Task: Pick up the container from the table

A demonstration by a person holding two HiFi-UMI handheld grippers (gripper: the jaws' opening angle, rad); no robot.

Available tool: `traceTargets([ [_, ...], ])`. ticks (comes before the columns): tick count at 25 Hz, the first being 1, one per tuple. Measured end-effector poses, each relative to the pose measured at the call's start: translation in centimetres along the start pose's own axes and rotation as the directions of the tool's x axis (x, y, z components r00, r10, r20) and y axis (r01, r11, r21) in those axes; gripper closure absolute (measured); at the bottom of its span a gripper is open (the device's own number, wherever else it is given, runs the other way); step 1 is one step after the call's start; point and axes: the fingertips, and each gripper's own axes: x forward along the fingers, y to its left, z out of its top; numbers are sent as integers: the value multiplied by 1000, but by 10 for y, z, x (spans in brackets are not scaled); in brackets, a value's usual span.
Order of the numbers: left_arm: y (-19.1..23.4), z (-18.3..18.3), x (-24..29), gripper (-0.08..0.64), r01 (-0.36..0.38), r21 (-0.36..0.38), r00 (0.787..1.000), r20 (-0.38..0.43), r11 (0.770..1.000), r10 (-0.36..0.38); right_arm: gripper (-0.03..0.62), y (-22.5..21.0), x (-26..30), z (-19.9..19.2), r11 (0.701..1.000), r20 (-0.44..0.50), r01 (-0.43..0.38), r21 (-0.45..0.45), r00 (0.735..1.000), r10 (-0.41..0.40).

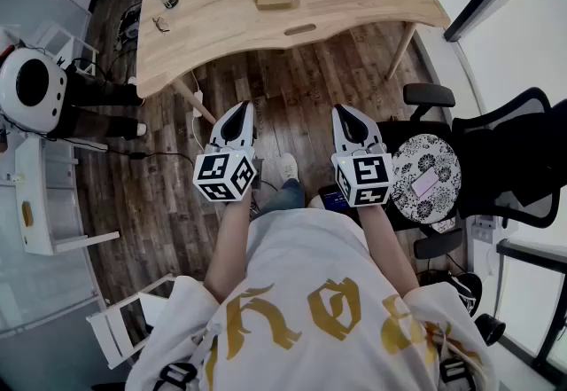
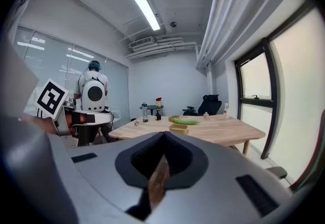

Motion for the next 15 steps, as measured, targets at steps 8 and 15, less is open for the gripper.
traceTargets([
  [8, 9, 4, -2, 551, -16, -6, 1000, 25, 1000, 16, 581, 4, 7, 1, 1000, 4, 1, 4, 1000, -1],
  [15, 10, 0, 11, 551, -25, 3, 1000, 8, 1000, 25, 580, -5, 17, -1, 989, 27, -53, 141, 998, 49],
])
